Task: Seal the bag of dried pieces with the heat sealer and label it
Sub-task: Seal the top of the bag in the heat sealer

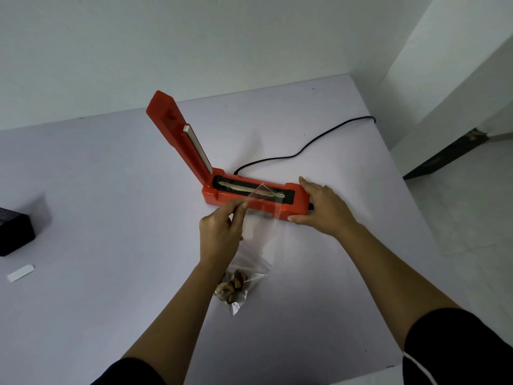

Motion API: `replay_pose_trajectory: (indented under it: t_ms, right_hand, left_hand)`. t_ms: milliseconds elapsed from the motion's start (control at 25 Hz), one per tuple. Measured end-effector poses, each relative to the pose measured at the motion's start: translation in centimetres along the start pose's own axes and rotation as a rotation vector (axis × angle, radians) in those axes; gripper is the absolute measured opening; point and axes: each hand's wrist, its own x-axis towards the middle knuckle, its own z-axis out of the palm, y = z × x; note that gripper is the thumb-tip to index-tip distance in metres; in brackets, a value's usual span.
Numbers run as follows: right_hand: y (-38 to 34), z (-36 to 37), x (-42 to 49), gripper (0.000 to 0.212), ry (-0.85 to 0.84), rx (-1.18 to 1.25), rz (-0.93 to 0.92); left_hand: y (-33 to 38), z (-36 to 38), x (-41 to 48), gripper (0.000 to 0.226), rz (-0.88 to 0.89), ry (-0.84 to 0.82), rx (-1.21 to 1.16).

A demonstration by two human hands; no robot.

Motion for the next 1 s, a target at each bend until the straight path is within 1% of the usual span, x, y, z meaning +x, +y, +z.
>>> replay_pose_trajectory:
  t_ms: [120,320,360,440,560,640,680,720,760,840,880,920,960,1000]
  right_hand:
    - [0.0,0.0,0.0,0.099,0.001,0.011,0.003]
    - [0.1,-0.1,0.0,0.099,-0.002,0.013,-0.015]
    - [0.1,-0.1,0.0,0.099,0.001,0.012,-0.018]
    - [0.1,-0.2,0.0,0.099,0.01,0.019,-0.022]
    - [0.1,0.0,0.0,0.1,0.012,-0.042,-0.056]
    - [0.1,0.0,-0.2,0.105,0.026,-0.119,-0.08]
    - [0.1,0.1,-0.5,0.107,0.067,-0.106,-0.077]
    - [-0.1,0.4,-1.1,0.105,0.149,-0.031,-0.066]
    - [-0.3,1.0,-1.9,0.095,0.279,0.096,-0.079]
    - [-1.3,3.3,-4.3,0.057,0.583,0.354,-0.152]
    - [-1.9,4.7,-5.6,0.044,0.627,0.451,-0.156]
    - [-2.6,6.1,-6.6,0.038,0.559,0.541,-0.145]
    - [-3.2,7.4,-7.2,0.037,0.401,0.624,-0.115]
    - [-3.9,8.5,-7.6,0.039,0.203,0.679,-0.085]
  left_hand:
    - [-0.1,0.1,-0.2,0.023,0.04,0.012,-0.023]
    - [0.1,0.1,-0.7,0.019,0.08,0.062,-0.025]
    - [0.2,0.0,-0.8,0.019,0.056,0.09,-0.043]
    - [0.4,-0.6,-0.5,0.02,-0.048,0.141,-0.101]
    - [0.4,-1.6,-0.1,0.021,-0.238,0.11,-0.198]
    - [0.3,-2.0,0.0,0.019,-0.315,0.086,-0.249]
    - [0.3,-2.2,-0.1,0.018,-0.332,0.077,-0.266]
    - [0.2,-2.3,-0.1,0.016,-0.346,0.071,-0.286]
    - [0.1,-2.5,-0.1,0.014,-0.364,0.067,-0.311]
    - [-0.2,-3.0,-0.2,0.012,-0.399,0.058,-0.349]
    - [-0.3,-3.3,-0.2,0.012,-0.407,0.048,-0.346]
    - [-0.4,-3.6,-0.2,0.013,-0.411,0.035,-0.334]
    - [-0.6,-3.8,-0.3,0.014,-0.414,0.025,-0.324]
    - [-0.6,-4.1,-0.4,0.014,-0.418,0.018,-0.317]
